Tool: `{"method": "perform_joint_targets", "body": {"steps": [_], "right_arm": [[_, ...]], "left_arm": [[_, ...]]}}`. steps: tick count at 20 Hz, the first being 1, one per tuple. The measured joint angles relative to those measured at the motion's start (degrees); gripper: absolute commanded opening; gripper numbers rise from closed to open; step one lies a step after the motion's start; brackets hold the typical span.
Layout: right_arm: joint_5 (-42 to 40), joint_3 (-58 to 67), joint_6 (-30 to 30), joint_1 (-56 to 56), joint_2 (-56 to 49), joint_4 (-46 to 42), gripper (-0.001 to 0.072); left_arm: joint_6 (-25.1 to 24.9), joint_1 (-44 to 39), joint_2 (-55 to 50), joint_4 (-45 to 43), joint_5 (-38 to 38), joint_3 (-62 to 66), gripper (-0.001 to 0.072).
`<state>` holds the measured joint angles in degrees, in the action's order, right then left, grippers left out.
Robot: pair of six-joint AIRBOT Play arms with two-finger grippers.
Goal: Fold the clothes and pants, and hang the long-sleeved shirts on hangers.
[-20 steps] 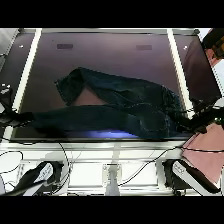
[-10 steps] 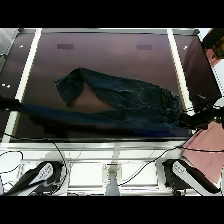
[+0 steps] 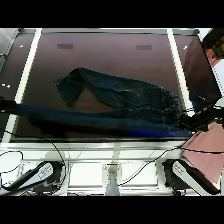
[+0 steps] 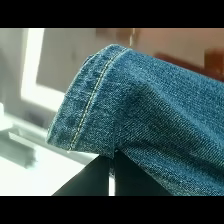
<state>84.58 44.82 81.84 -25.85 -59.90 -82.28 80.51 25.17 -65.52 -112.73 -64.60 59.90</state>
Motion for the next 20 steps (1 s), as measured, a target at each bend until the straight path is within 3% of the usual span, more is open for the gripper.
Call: {"method": "perform_joint_targets", "body": {"steps": [10, 11, 12, 14, 15, 20], "right_arm": [[4.2, -3.6, 0.1, 0.0, 1.9, 1.2, 0.0056], [4.2, -3.7, 0.1, 0.0, 2.0, 1.3, 0.0095], [4.2, -3.7, 0.1, 0.0, 2.0, 1.3, 0.0236], [4.1, -3.8, 0.1, 0.0, 2.0, 1.3, 0.0600], [3.8, -3.8, 0.1, 0.0, 2.0, 1.4, 0.0682], [3.3, -3.7, 0.1, 0.0, 2.0, 1.4, 0.0676]], "left_arm": [[-1.2, 0.7, -11.3, 0.9, -10.2, 0.0, 0.0053], [-1.3, 0.8, -11.7, 0.8, -10.5, 0.0, 0.0337], [-1.3, 0.8, -12.1, 0.4, -10.8, 0.0, 0.0700], [-1.2, 0.8, -12.5, -0.7, -11.1, 0.0, 0.0696], [-1.2, 0.8, -12.7, -1.5, -11.2, 0.0, 0.0695], [-1.0, 0.8, -12.9, -5.1, -11.4, 0.0, 0.0693]]}}
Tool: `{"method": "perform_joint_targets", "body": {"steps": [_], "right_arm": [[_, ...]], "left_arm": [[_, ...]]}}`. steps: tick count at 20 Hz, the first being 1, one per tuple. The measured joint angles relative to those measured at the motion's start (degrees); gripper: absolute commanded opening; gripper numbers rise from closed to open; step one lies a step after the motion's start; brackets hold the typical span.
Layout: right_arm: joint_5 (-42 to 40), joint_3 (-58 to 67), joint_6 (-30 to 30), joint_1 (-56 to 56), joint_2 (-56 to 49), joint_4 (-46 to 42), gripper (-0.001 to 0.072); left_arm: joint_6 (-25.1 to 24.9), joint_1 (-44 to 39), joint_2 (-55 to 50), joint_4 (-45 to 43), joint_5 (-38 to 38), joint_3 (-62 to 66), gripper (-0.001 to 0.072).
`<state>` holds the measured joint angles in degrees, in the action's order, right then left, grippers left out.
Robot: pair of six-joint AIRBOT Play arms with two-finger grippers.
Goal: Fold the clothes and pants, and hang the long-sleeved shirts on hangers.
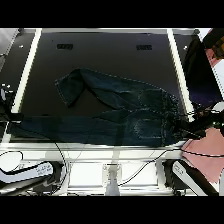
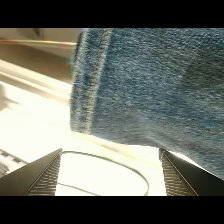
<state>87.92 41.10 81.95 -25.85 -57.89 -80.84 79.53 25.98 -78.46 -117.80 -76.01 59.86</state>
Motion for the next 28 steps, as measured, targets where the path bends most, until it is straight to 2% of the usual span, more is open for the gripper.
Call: {"method": "perform_joint_targets", "body": {"steps": [3, 8, 9, 10, 12, 13, 15, 18, 20, 22, 23, 28], "right_arm": [[-0.3, 0.3, 0.0, 0.0, 0.0, 0.0, 0.0675], [-2.7, 3.6, 0.0, 0.0, 0.0, -0.4, 0.0672], [-4.0, 4.8, 0.0, 0.0, 0.0, -0.8, 0.0672], [-5.9, 6.1, -0.1, 0.0, -0.1, -1.4, 0.0653], [-13.1, 8.7, -0.2, 0.0, -0.1, -2.3, 0.0432], [-17.1, 9.7, -0.2, 0.0, -0.2, -2.4, 0.0411], [-24.5, 11.9, 0.2, -0.3, -1.7, -2.3, 0.0411], [-28.0, 16.9, 0.2, -2.8, -7.9, 1.6, 0.0409], [-25.9, 21.0, -3.6, -5.7, -14.2, 8.6, 0.0426], [-21.0, 24.3, -9.2, -8.7, -21.0, 17.2, 0.0557], [-19.0, 25.4, -11.5, -9.9, -24.1, 20.4, 0.0586], [-14.5, 27.8, -18.1, -12.4, -37.0, 28.0, 0.0607]], "left_arm": [[0.5, 0.1, 0.0, -1.2, 0.7, 0.0, 0.0692], [4.1, -0.6, 0.0, -1.6, 4.8, 0.5, 0.0691], [4.6, -0.9, 0.0, -1.7, 5.6, 1.0, 0.0667], [5.3, -1.3, 0.0, -1.7, 6.2, 1.6, 0.0610], [6.2, -2.4, 0.0, -1.7, 7.2, 3.3, 0.0599], [6.5, -3.0, 0.0, -1.7, 7.5, 4.1, 0.0598], [7.1, -4.6, 0.0, -1.1, 8.1, 6.0, 0.0599], [7.1, -7.1, 0.0, 1.8, 8.6, 8.3, 0.0599], [6.2, -8.7, 0.0, 5.5, 8.8, 9.2, 0.0599], [4.4, -9.9, -0.1, 10.8, 8.9, 9.7, 0.0599], [3.8, -10.3, -0.1, 13.8, 9.0, 9.9, 0.0599], [1.6, -11.1, -0.1, 25.7, 9.1, 10.2, 0.0599]]}}
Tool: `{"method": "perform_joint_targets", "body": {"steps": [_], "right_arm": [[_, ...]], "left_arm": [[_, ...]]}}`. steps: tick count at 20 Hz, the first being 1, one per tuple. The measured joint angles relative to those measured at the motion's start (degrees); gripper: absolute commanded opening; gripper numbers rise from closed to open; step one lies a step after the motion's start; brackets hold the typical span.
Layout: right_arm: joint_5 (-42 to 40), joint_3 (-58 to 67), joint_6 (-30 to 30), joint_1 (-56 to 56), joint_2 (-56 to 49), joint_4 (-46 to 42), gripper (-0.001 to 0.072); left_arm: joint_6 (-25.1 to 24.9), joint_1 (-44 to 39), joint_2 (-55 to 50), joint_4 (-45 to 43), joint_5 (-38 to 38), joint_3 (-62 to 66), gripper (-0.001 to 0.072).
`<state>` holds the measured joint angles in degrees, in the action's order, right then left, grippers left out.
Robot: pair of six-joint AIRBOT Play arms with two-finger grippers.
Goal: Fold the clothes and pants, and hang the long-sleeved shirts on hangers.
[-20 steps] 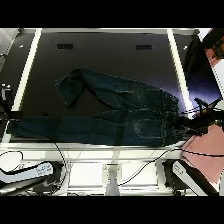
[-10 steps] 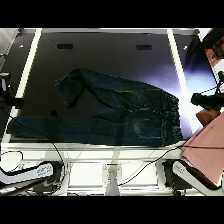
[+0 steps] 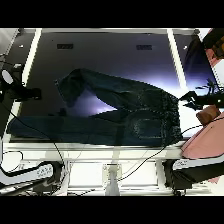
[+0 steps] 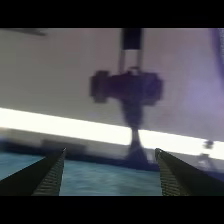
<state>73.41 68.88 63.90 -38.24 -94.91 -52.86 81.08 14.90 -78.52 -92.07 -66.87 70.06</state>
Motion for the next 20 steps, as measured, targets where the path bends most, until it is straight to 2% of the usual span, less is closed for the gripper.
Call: {"method": "perform_joint_targets", "body": {"steps": [3, 4, 7, 9, 10, 11, 12, 13, 20], "right_arm": [[-0.6, 0.4, -1.7, 0.1, -4.6, 2.3, 0.0606], [-0.4, 0.5, -1.9, 0.3, -5.8, 3.5, 0.0546], [0.0, 1.1, -3.0, 0.9, -8.6, 5.0, 0.0540], [0.3, 1.7, -3.9, 1.7, -9.7, 5.5, 0.0477], [0.3, 2.0, -4.4, 2.3, -10.1, 5.7, 0.0353], [-0.2, 2.2, -5.1, 3.1, -10.4, 5.3, 0.0237], [-0.7, 2.3, -5.8, 3.8, -10.6, 4.7, 0.0124], [-1.0, 2.4, -6.5, 4.6, -10.8, 4.4, 0.0056], [-2.8, 2.6, -9.1, 7.9, -11.0, 4.6, 0.0056]], "left_arm": [[-0.2, -0.2, 0.0, 3.5, 0.1, 0.0, 0.0600], [-0.3, -0.2, 0.0, 4.3, 0.1, 0.1, 0.0600], [-0.4, -0.2, -0.2, 7.7, 0.1, 0.1, 0.0600], [-0.5, -0.2, -0.6, 10.5, 0.2, 0.1, 0.0601], [-0.5, -0.2, -1.0, 12.2, 0.2, 0.1, 0.0603], [-0.5, -0.2, -1.5, 14.3, 0.2, 0.1, 0.0637], [-0.5, -0.2, -2.3, 16.5, 0.3, 0.1, 0.0708], [-0.5, -0.2, -3.0, 18.6, 0.4, 0.1, 0.0709], [1.5, -0.2, -11.4, 28.2, 3.5, 0.0, 0.0693]]}}
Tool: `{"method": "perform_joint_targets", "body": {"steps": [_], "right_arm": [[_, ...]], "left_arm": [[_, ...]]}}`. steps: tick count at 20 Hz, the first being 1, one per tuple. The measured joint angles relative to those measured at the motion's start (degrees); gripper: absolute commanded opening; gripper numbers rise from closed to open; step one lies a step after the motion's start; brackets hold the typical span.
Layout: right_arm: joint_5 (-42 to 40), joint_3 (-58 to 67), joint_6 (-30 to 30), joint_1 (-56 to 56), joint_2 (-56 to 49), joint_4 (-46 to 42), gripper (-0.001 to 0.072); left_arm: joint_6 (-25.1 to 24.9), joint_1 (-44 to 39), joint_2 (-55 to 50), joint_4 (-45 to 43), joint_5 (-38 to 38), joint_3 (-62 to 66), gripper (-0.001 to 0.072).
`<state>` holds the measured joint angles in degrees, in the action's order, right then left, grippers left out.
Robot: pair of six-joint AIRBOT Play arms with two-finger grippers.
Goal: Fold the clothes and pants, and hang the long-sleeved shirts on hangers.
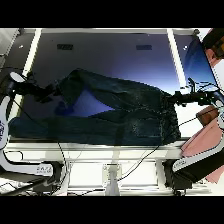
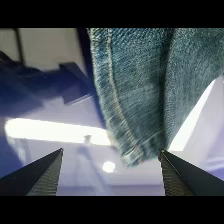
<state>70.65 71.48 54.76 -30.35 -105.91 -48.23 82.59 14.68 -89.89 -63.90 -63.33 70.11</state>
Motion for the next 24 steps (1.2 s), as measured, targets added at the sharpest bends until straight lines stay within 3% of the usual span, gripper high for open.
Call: {"method": "perform_joint_targets", "body": {"steps": [4, 6, 7, 8, 9, 13, 17, 24], "right_arm": [[-0.7, 0.0, -0.3, 0.3, 0.0, 0.1, 0.0057], [-0.9, 0.0, -0.3, 0.5, 0.0, 0.1, 0.0056], [-1.0, 0.0, -0.4, 0.5, 0.0, 0.1, 0.0056], [-1.0, 0.0, -0.4, 0.5, 0.0, 0.1, 0.0056], [-1.0, 0.0, -0.4, 0.5, 0.0, 0.1, 0.0056], [-1.0, 0.3, -0.4, 0.5, 0.1, -0.1, 0.0056], [-3.0, 3.4, -0.5, 0.3, 1.3, -2.2, 0.0056], [-8.2, 9.2, 2.1, -0.1, 4.5, -0.5, 0.0056]], "left_arm": [[1.0, -0.7, -5.4, 5.9, 2.6, 0.0, 0.0650], [1.3, -1.6, -7.4, 8.2, 4.8, 0.1, 0.0463], [1.2, -2.3, -8.2, 8.8, 6.3, 0.1, 0.0323], [1.2, -2.9, -8.8, 8.8, 7.7, 0.1, 0.0066], [1.3, -3.4, -9.3, 8.9, 9.6, 0.0, 0.0033], [1.4, -4.0, -10.2, 10.4, 17.4, 1.6, 0.0031], [1.4, -1.9, -10.1, 11.1, 20.0, 10.4, 0.0031], [1.4, 1.2, -5.9, -1.6, 21.0, 24.7, 0.0031]]}}
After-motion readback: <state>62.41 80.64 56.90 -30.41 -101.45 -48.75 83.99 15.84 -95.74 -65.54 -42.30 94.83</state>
